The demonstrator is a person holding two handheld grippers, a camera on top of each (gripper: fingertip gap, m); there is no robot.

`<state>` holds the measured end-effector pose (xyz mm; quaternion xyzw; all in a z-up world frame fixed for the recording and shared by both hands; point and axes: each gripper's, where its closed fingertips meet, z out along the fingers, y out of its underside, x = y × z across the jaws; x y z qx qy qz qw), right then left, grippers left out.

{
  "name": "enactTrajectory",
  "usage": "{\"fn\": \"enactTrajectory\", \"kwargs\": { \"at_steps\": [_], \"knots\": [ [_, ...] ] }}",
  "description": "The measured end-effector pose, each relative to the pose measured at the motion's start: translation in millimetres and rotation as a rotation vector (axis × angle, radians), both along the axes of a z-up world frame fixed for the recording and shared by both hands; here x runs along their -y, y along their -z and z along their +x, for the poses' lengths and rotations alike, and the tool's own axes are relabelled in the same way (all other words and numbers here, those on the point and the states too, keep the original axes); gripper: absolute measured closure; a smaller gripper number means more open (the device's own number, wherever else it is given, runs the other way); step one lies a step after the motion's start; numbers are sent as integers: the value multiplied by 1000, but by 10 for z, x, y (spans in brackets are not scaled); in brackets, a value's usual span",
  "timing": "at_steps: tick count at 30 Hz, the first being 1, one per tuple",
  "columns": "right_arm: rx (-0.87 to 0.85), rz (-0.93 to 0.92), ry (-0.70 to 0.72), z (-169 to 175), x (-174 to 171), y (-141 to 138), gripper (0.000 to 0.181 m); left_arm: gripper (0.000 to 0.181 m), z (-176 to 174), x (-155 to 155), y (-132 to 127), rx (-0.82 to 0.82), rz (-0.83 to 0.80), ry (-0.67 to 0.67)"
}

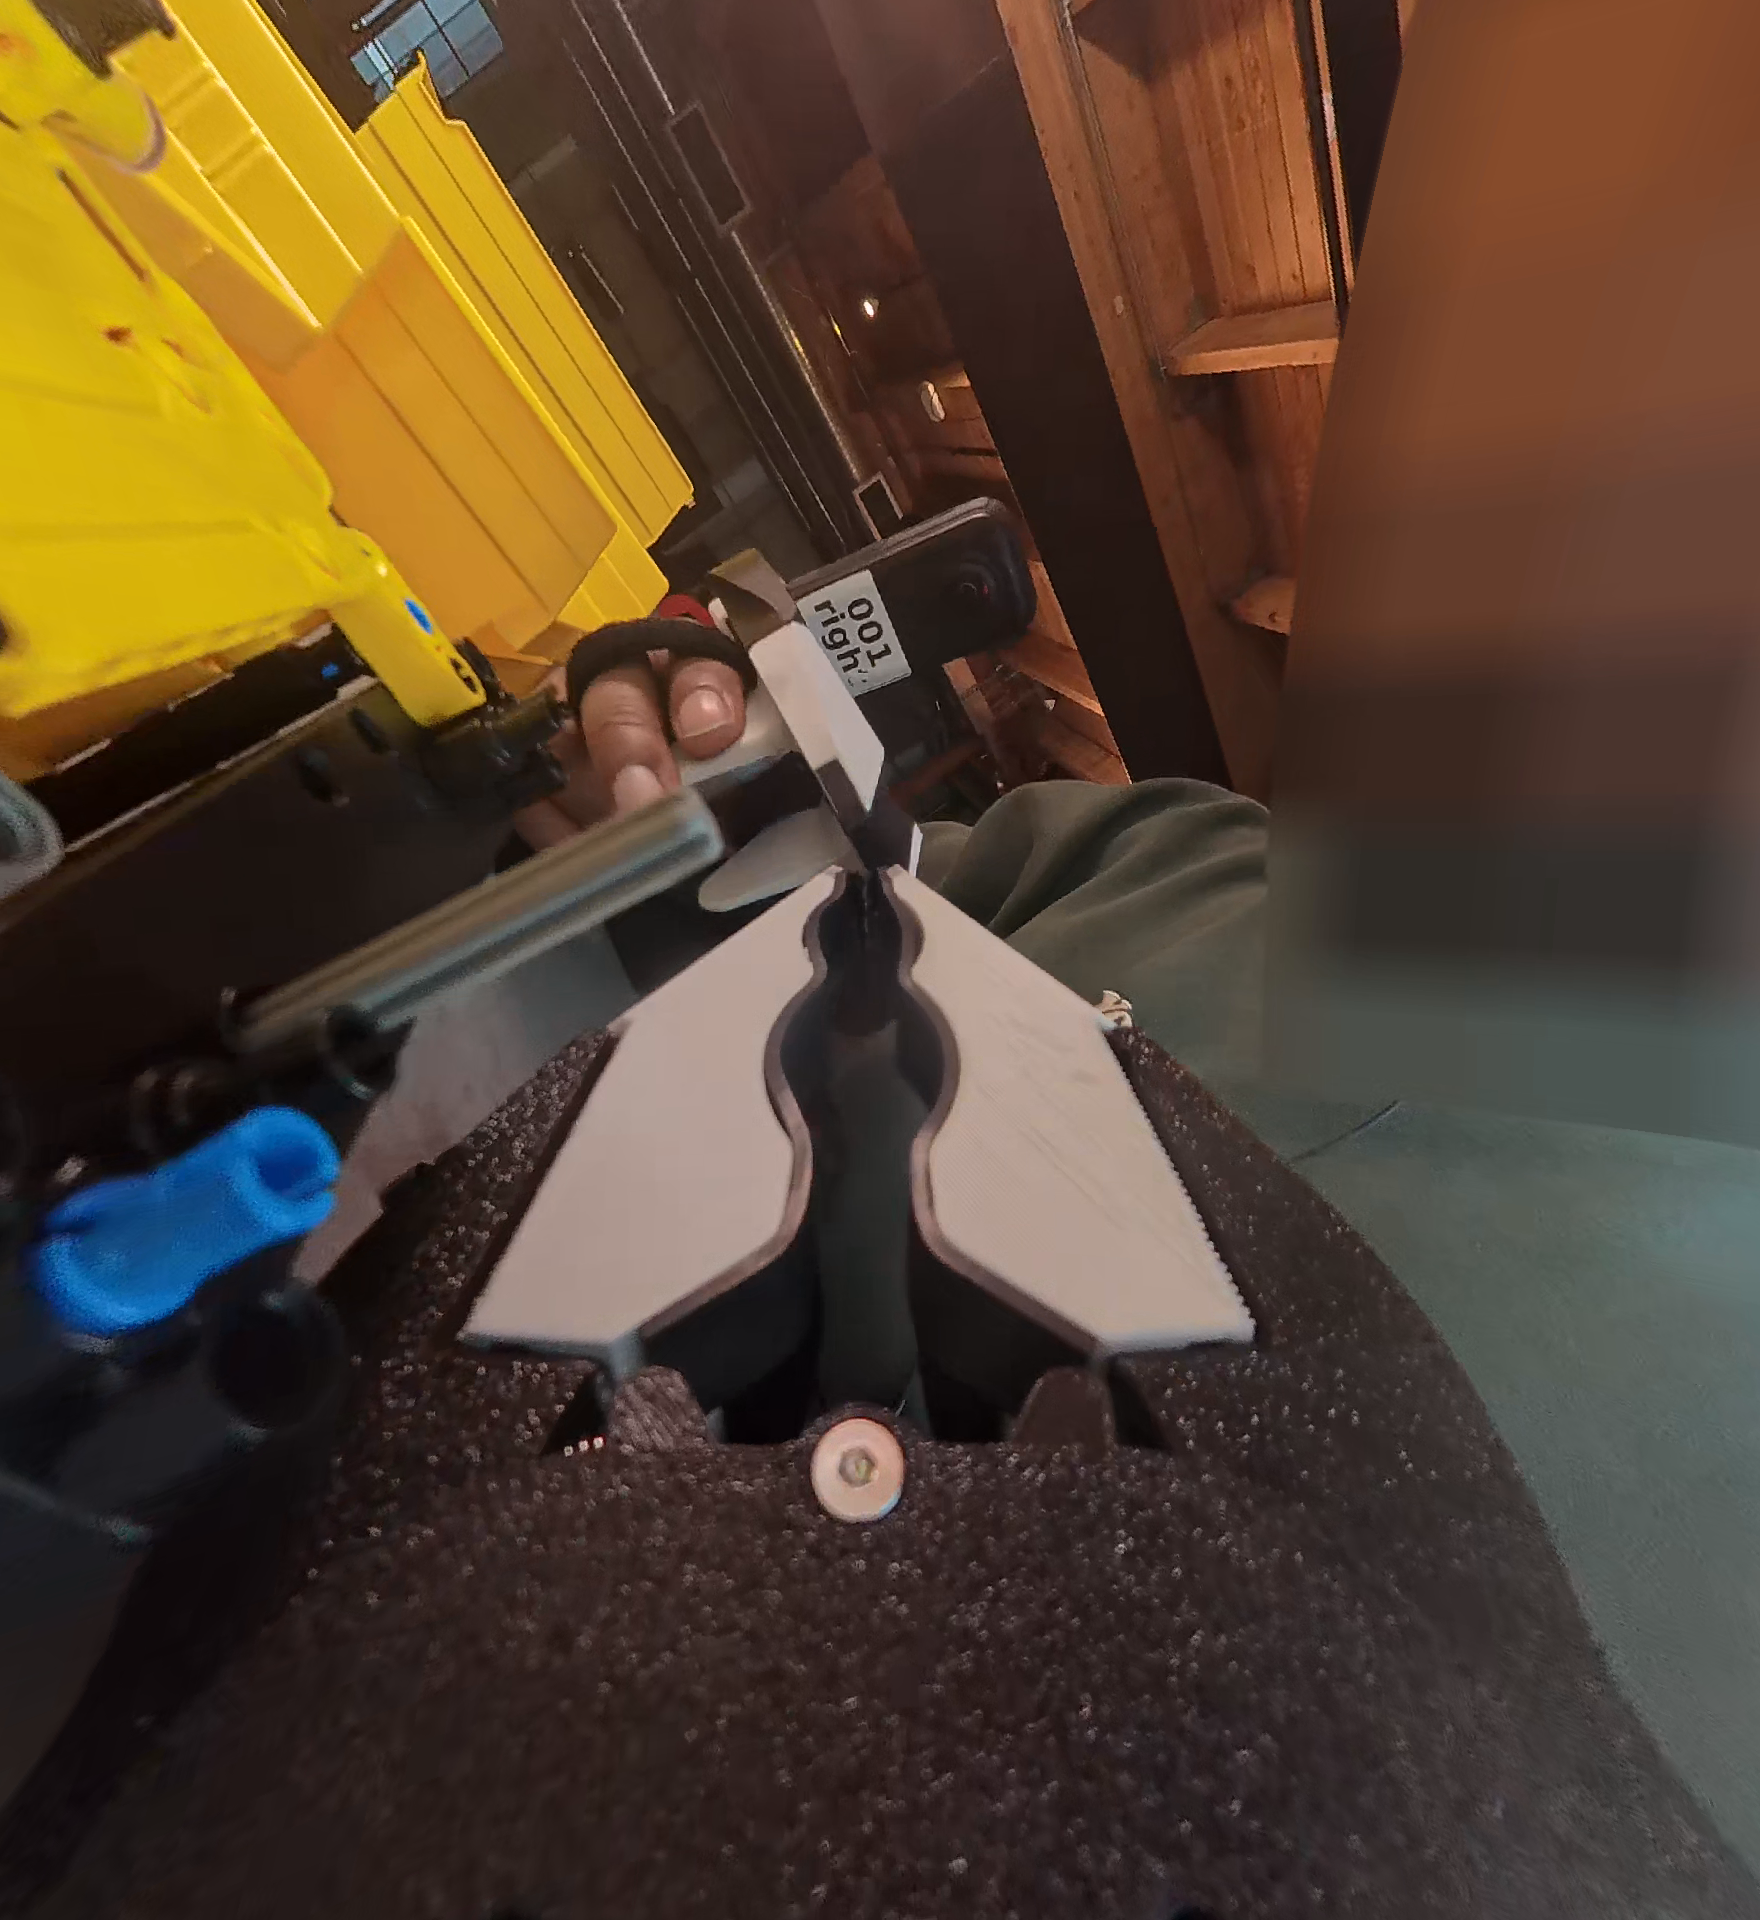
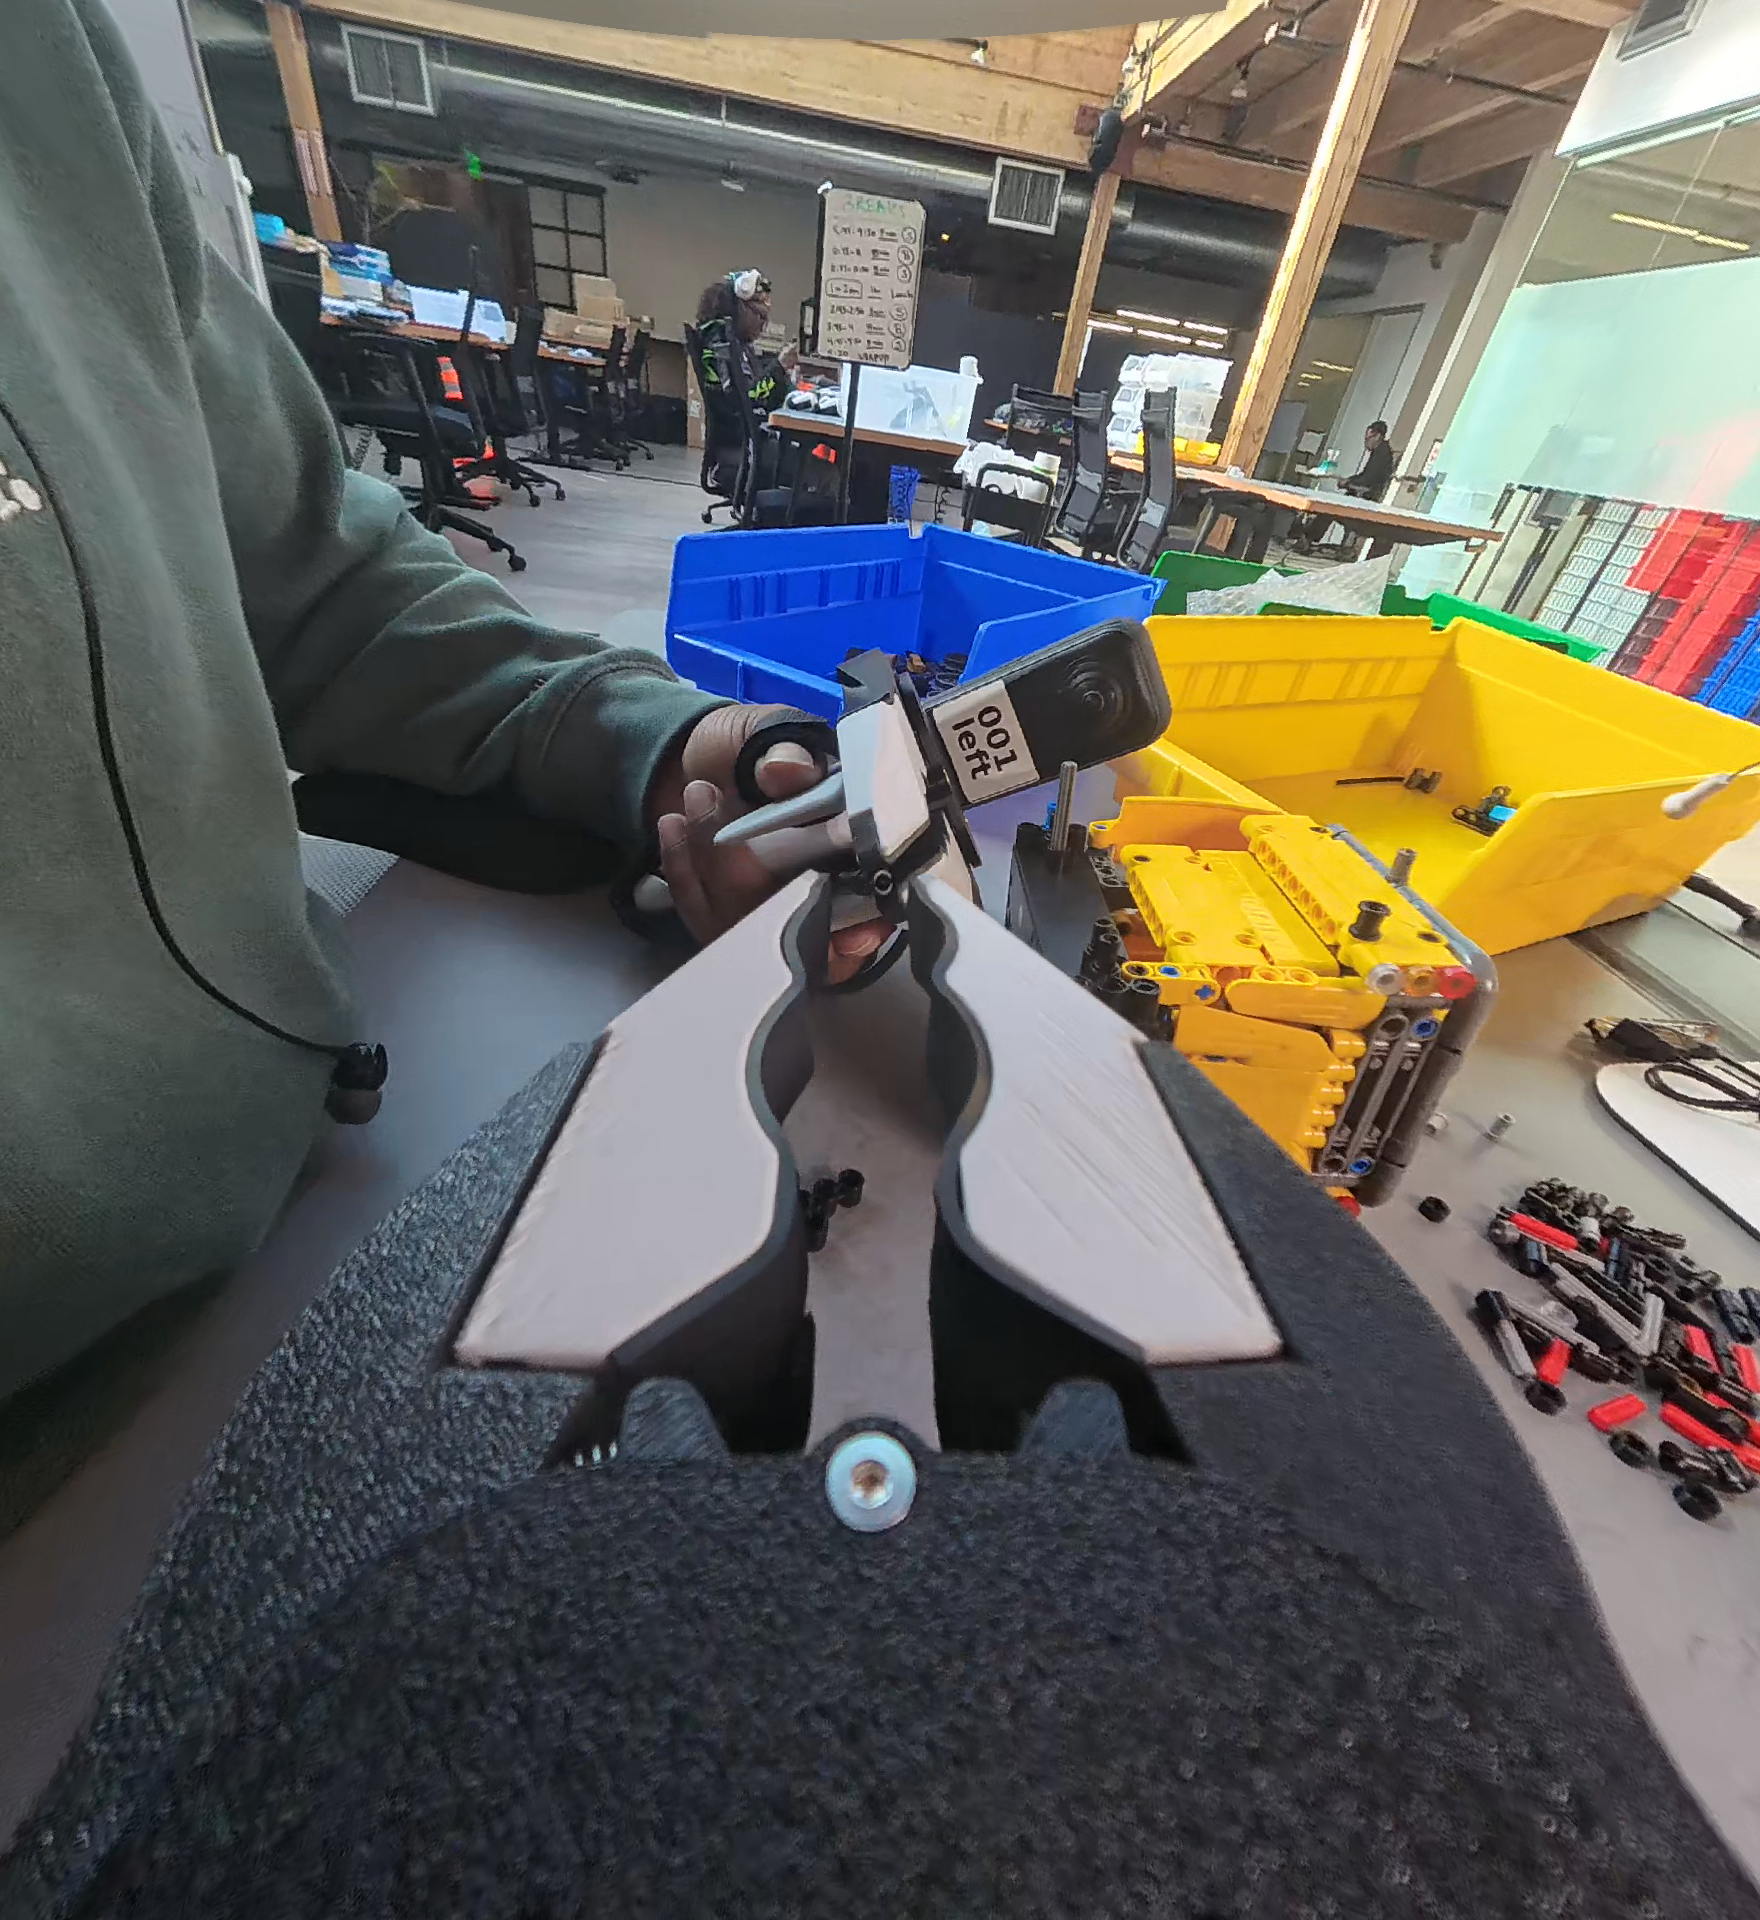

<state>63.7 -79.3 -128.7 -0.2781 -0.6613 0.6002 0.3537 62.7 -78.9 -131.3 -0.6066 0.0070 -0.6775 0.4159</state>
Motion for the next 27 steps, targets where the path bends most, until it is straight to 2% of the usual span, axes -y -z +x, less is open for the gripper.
{"fn": "enactTrajectory", "kwargs": {
  "at_steps": [11, 16, 22, 25, 27],
  "knots": [
    [-28, 111, 32, -20, 110, 2, 174, 177, 96, 65, -47, -1, 30, 37],
    [-80, 207, 88, -37, 77, -15, 176, 177, 71, 33, -60, 42, 5, 25],
    [-86, 211, 119, -58, 11, -25, 179, 177, -37, 6, -101, 55, 12, -31],
    [-87, 187, 118, -54, -1, -51, 179, 172, -30, 18, -86, 2, 20, -40],
    [-85, 161, 116, -47, -16, -81, 179, 166, -8, 25, -25, -109, 42, -60]
  ]
}}
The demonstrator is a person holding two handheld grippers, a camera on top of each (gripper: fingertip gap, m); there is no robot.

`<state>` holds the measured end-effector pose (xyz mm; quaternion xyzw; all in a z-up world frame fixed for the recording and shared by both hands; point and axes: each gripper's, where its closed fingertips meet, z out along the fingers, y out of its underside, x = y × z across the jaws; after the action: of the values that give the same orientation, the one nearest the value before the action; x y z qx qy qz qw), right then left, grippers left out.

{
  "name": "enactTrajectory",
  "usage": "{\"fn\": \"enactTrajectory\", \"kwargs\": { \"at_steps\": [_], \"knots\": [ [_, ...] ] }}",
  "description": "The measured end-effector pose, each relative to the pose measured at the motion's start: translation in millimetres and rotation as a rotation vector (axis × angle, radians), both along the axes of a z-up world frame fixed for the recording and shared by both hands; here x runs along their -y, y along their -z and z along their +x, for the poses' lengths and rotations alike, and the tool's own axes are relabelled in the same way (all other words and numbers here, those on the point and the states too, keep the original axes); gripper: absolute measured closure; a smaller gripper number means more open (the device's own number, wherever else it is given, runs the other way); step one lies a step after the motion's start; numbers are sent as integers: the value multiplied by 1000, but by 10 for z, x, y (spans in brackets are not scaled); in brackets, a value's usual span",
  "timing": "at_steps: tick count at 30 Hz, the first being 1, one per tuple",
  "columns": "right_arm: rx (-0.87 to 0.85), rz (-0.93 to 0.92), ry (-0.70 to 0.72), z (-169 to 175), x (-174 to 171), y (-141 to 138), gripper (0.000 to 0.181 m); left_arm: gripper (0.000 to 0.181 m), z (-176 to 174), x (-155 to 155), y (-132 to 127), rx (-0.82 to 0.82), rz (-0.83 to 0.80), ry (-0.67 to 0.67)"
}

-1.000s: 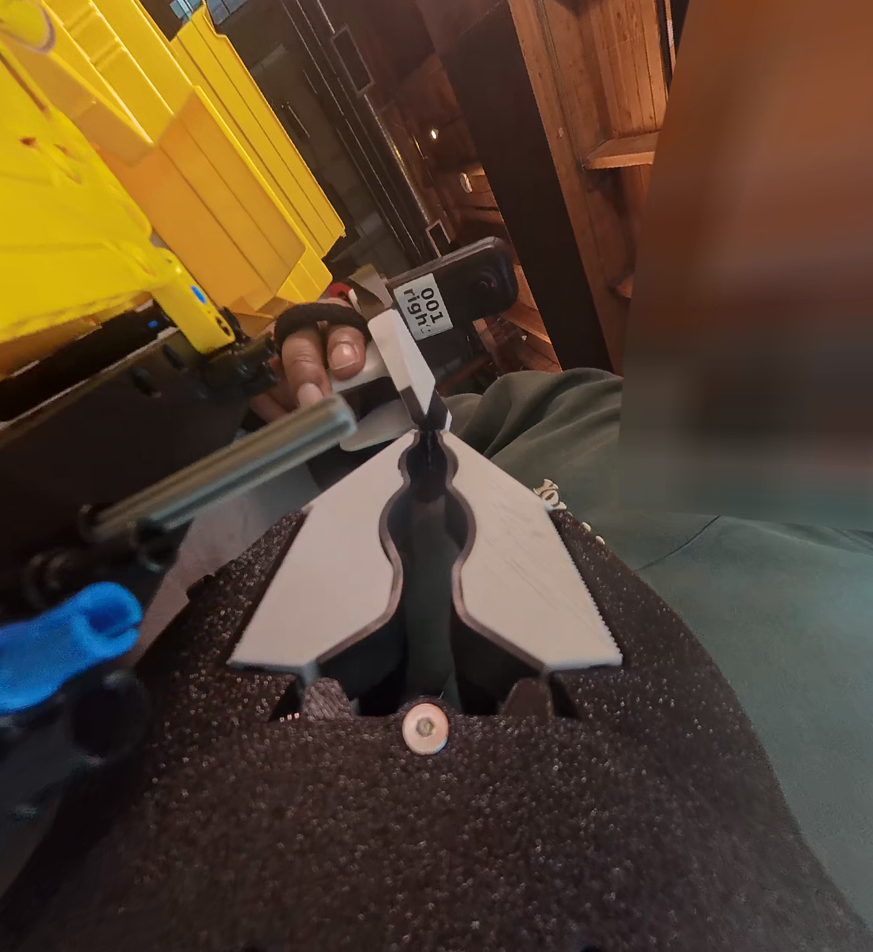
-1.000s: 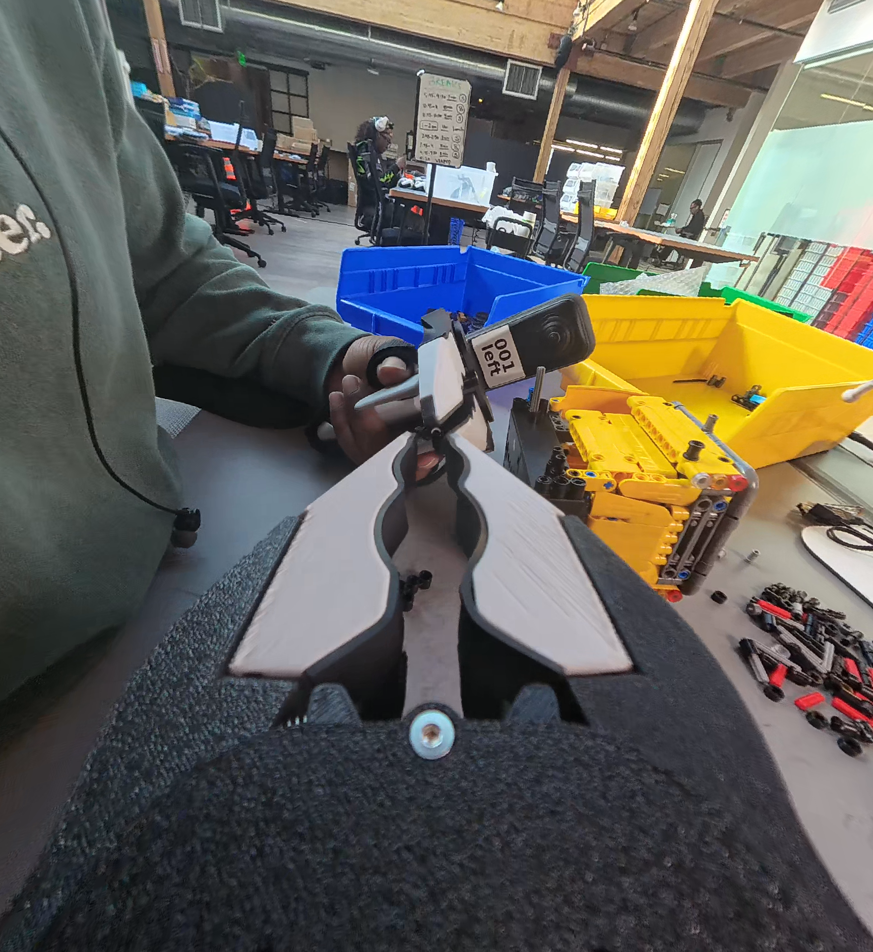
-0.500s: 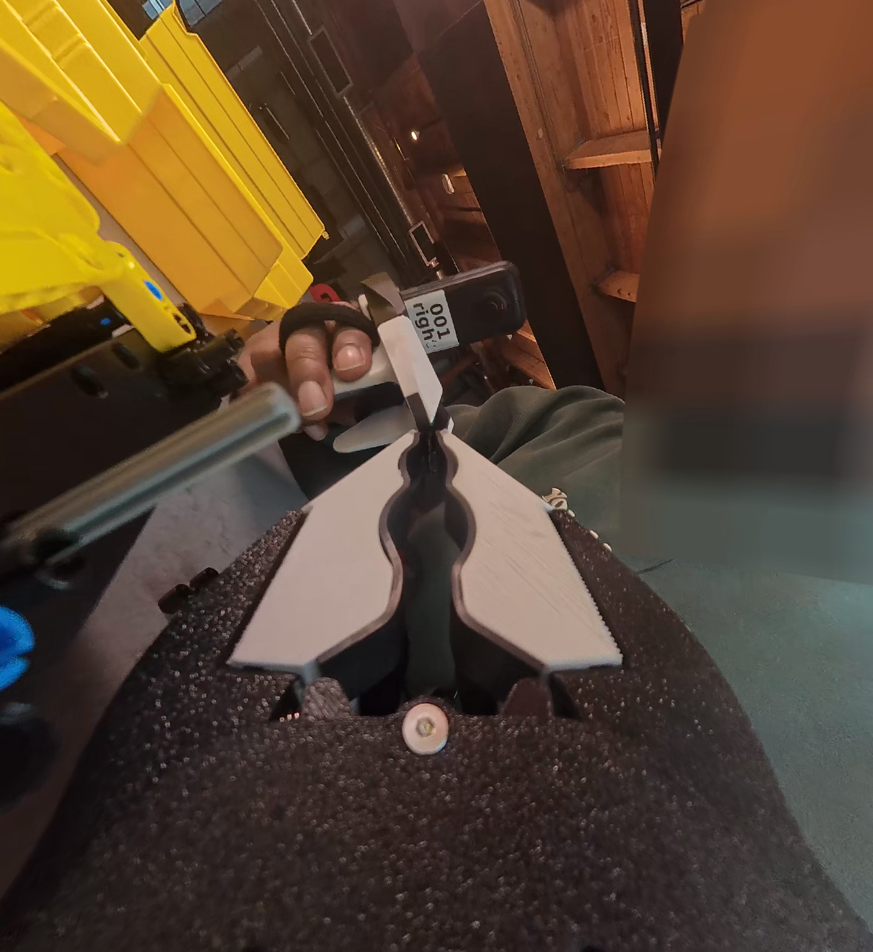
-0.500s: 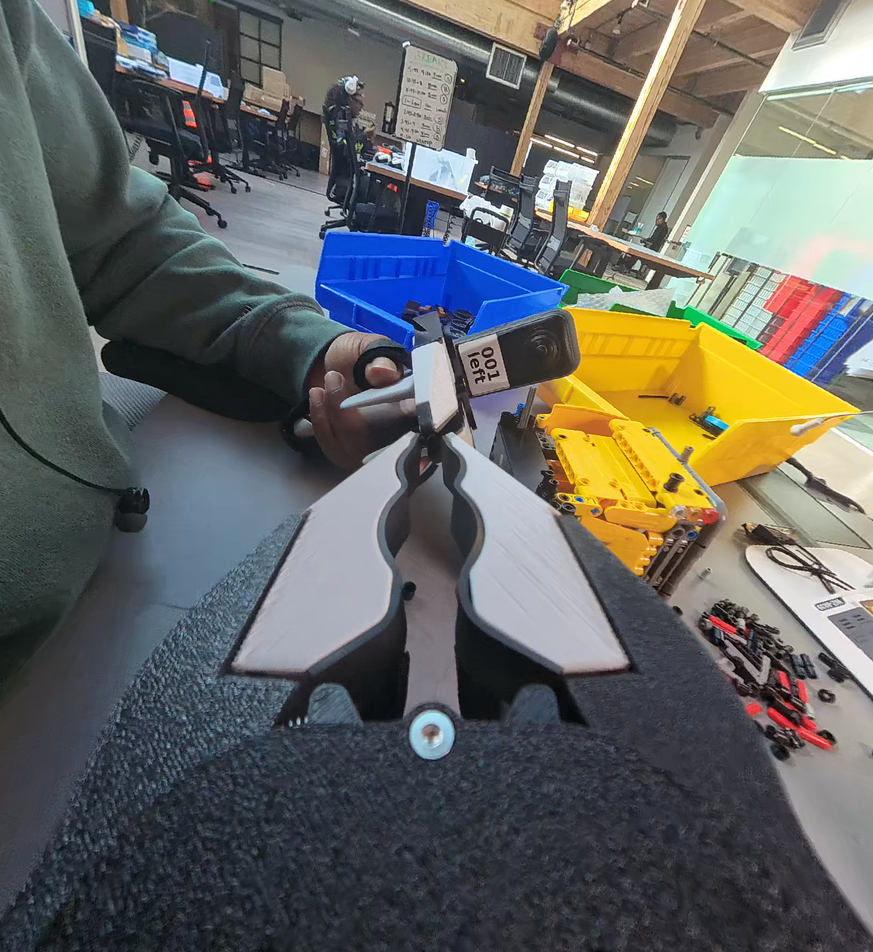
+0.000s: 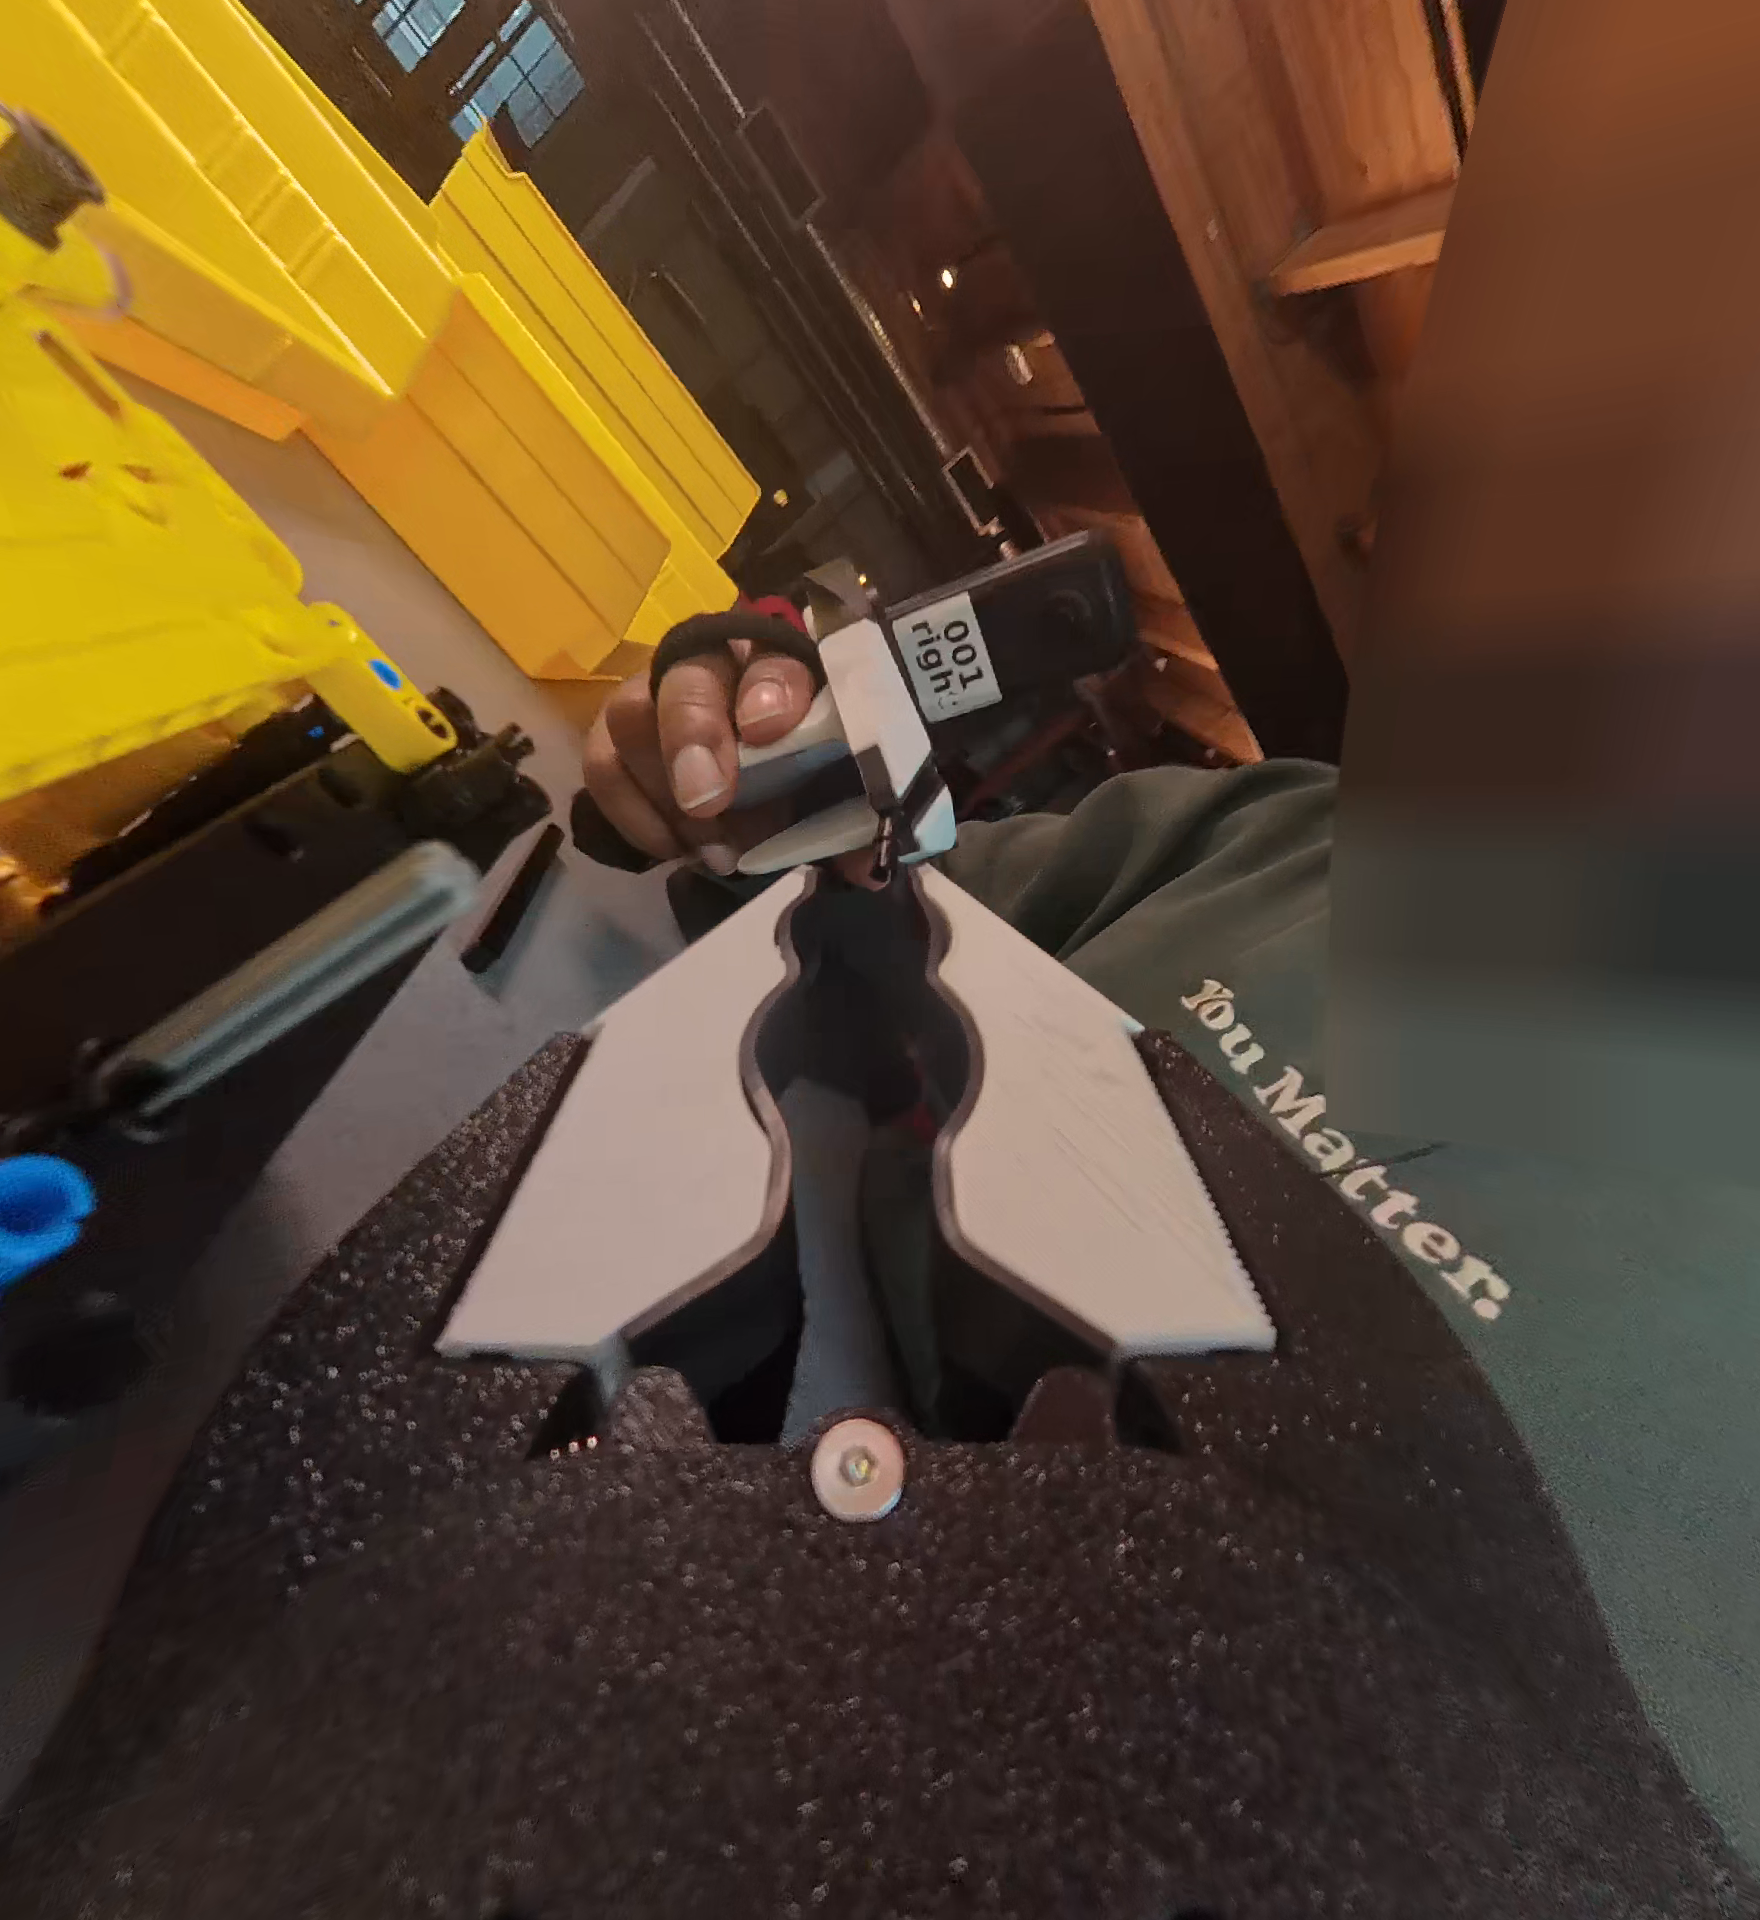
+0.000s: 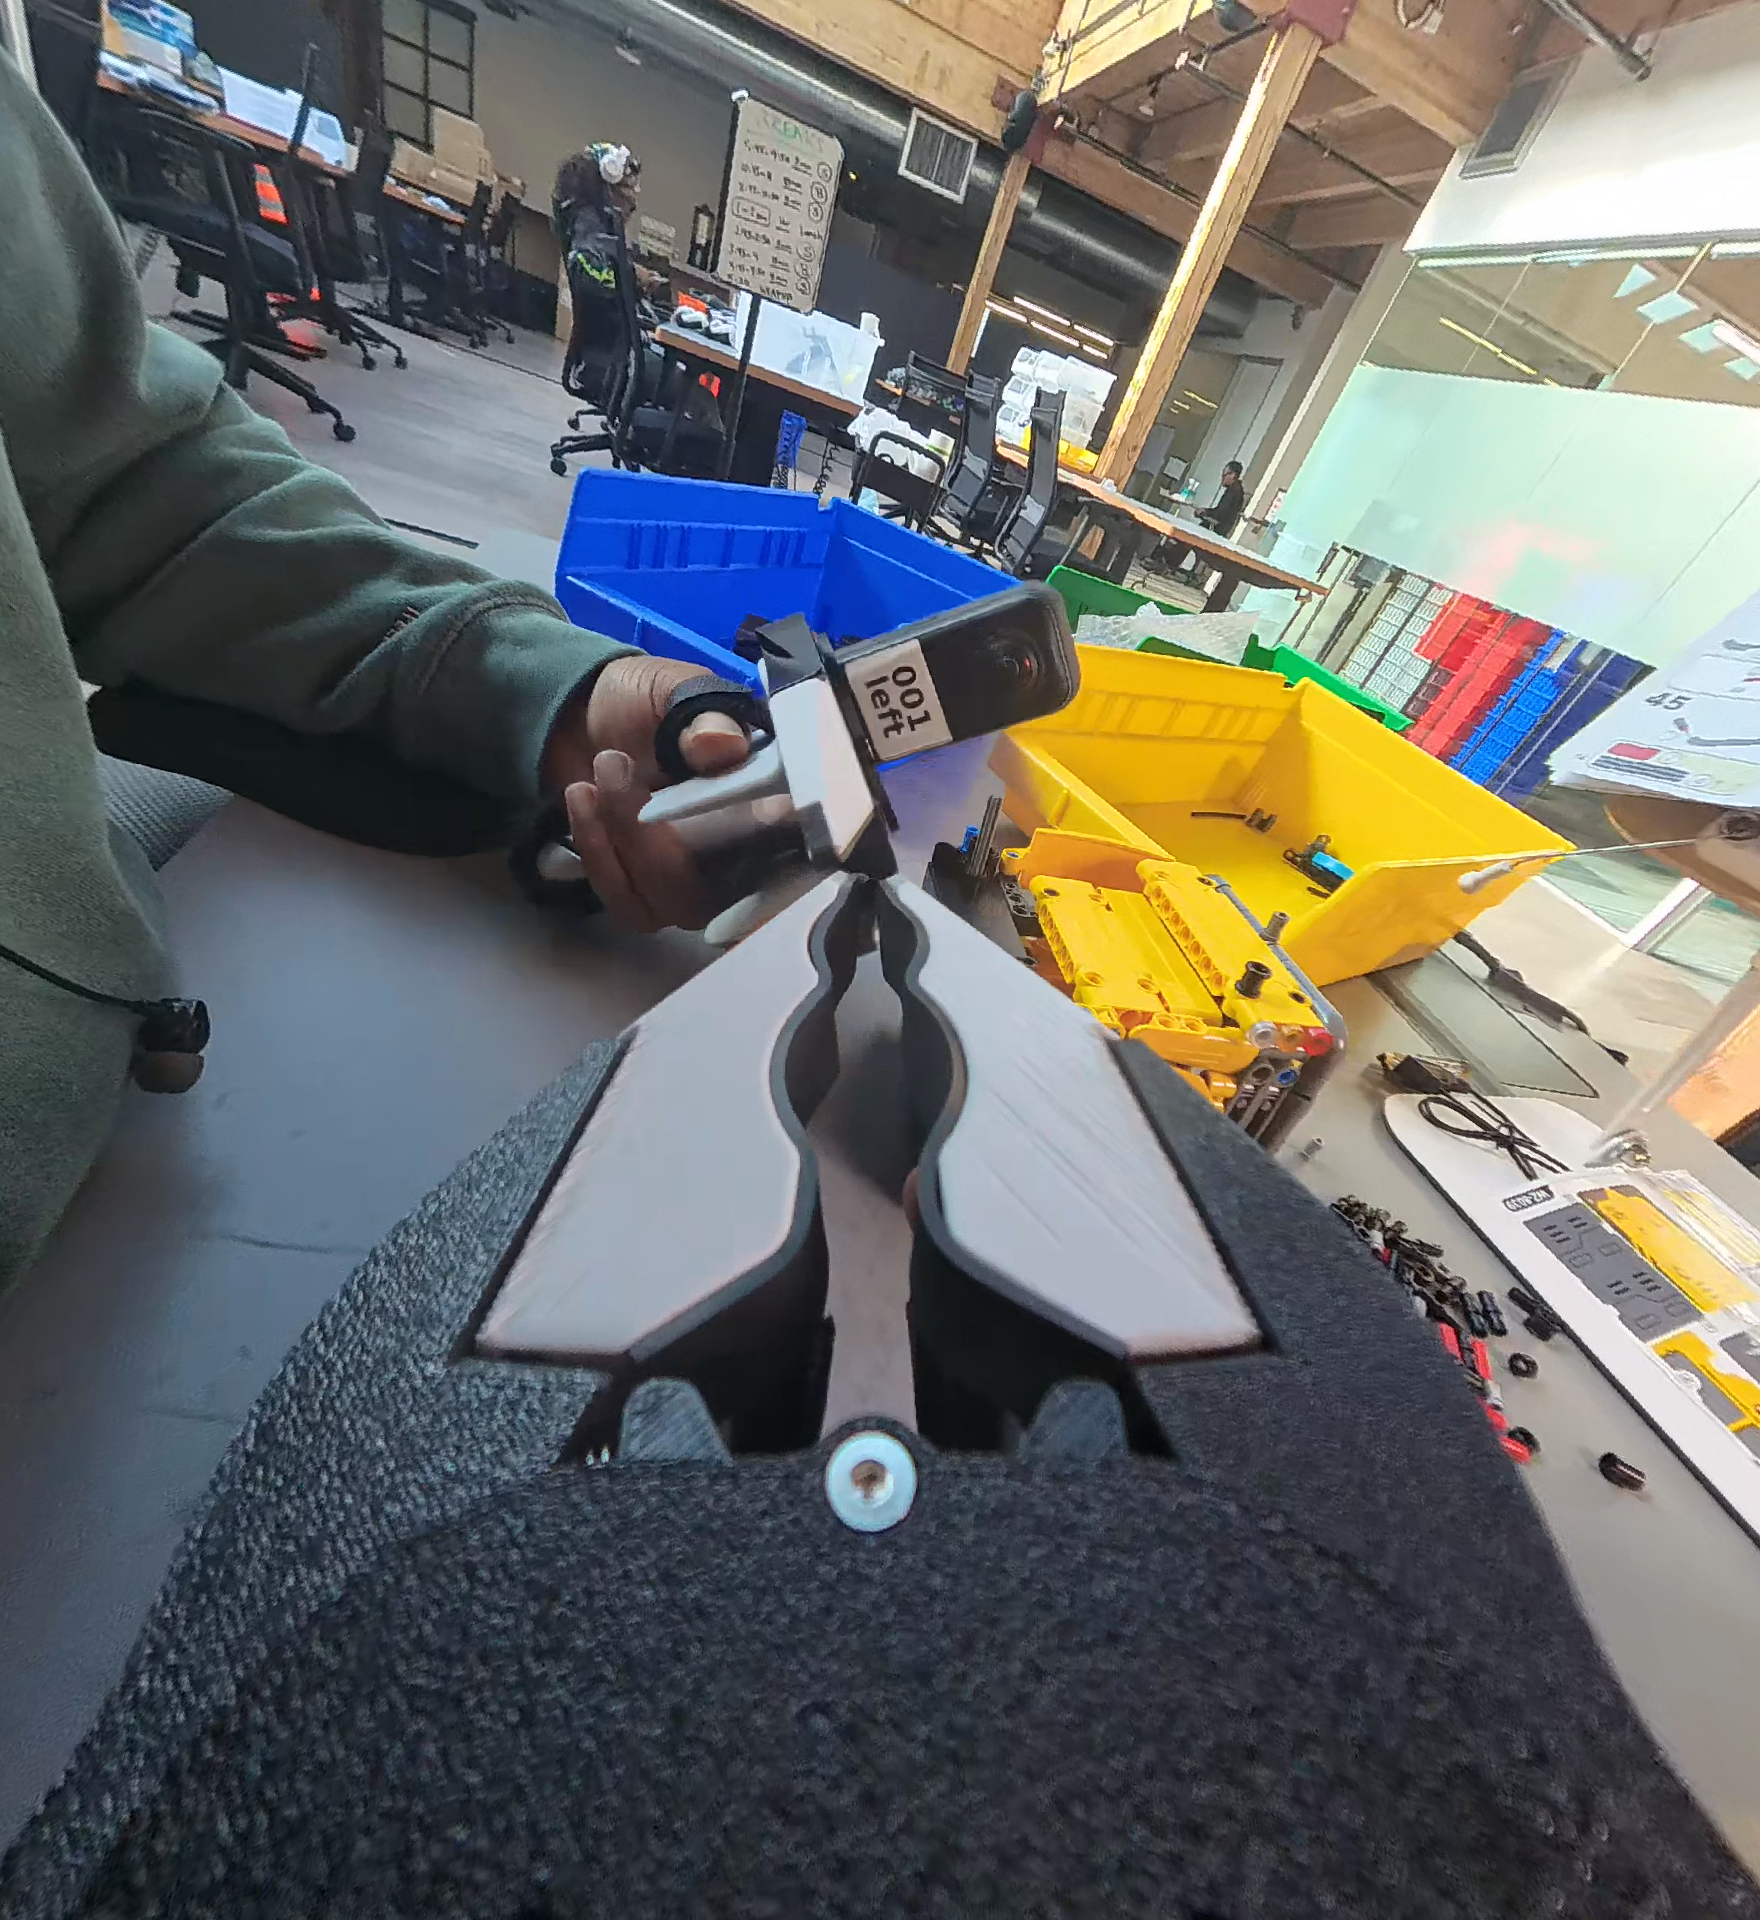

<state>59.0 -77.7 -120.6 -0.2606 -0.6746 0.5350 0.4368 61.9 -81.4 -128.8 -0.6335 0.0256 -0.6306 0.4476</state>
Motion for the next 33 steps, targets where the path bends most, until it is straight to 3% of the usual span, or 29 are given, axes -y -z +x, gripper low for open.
{"fn": "enactTrajectory", "kwargs": {
  "at_steps": [4, 11, 14, 16, 25, 27, 31, 33],
  "knots": [
    [19, -10, -18, 7, 13, 29, 179, 173, 51, 27, 26, -145, 59, -28],
    [52, -40, -80, 46, 99, 48, 178, 178, 105, 107, 23, -215, 113, 0],
    [90, -49, -125, 73, 152, 82, 170, 178, 171, 163, 33, -251, 140, 39],
    [104, -56, -154, 101, 189, 96, 176, 178, 184, 174, 42, -265, 147, 44],
    [215, -49, -213, 101, 241, 148, 177, 177, 188, 192, 103, -301, 129, 69],
    [309, 27, -180, 40, 173, 278, 177, 174, 109, 135, 235, -411, 83, 31],
    [595, 267, -210, 22, 154, 733, 177, 169, -106, 113, 689, -834, 19, -31],
    [680, 369, -229, -6, 174, 885, 178, 170, -98, 150, 822, -931, 6, -12]
  ]
}}
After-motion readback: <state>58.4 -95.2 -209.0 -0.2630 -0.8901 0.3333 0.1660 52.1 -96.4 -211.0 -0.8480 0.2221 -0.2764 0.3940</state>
